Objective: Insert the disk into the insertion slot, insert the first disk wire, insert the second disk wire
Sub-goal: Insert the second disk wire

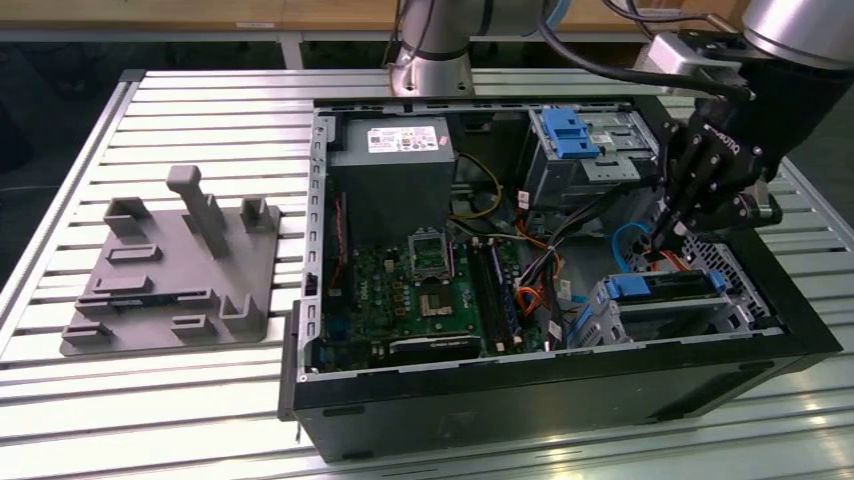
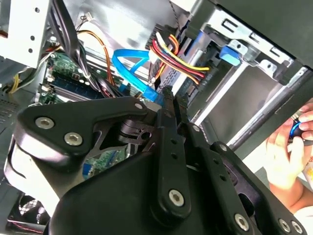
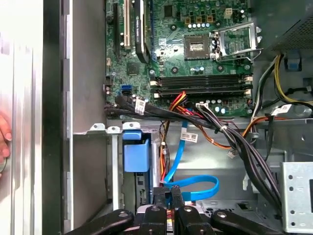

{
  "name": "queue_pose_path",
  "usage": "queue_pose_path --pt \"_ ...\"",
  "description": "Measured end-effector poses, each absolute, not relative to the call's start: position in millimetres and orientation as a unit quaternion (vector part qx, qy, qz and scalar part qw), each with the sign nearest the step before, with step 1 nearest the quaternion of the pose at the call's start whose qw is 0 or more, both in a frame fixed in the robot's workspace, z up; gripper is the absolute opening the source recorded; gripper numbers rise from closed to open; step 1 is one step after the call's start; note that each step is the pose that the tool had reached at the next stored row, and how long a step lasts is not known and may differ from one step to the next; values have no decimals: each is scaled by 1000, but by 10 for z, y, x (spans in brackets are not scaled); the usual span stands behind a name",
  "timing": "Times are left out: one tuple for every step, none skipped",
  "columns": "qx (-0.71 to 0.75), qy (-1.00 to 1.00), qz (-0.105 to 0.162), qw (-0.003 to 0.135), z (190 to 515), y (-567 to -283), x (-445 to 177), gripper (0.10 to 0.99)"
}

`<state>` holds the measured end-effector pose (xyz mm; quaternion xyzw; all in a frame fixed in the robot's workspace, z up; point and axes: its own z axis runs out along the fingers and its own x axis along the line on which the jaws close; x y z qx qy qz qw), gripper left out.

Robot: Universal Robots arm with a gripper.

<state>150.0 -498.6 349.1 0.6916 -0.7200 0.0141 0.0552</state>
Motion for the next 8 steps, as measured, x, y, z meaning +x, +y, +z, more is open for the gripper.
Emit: queue_pose_path --pt "692 -720 13 54 3491 -5005 1501 161" --pt "692 -720 12 53 3491 -5024 1501 161" --pt "692 -720 11 52 3490 -5042 1501 161" --pt "692 -720 9 51 3490 -5060 1502 161" --pt "692 -720 8 49 3490 -5077 1502 161" --pt "692 -720 5 47 3488 -5094 1504 161" --pt "693 -720 2 44 3486 -5106 1507 161" --pt "693 -720 -2 40 3483 -5118 1512 161"
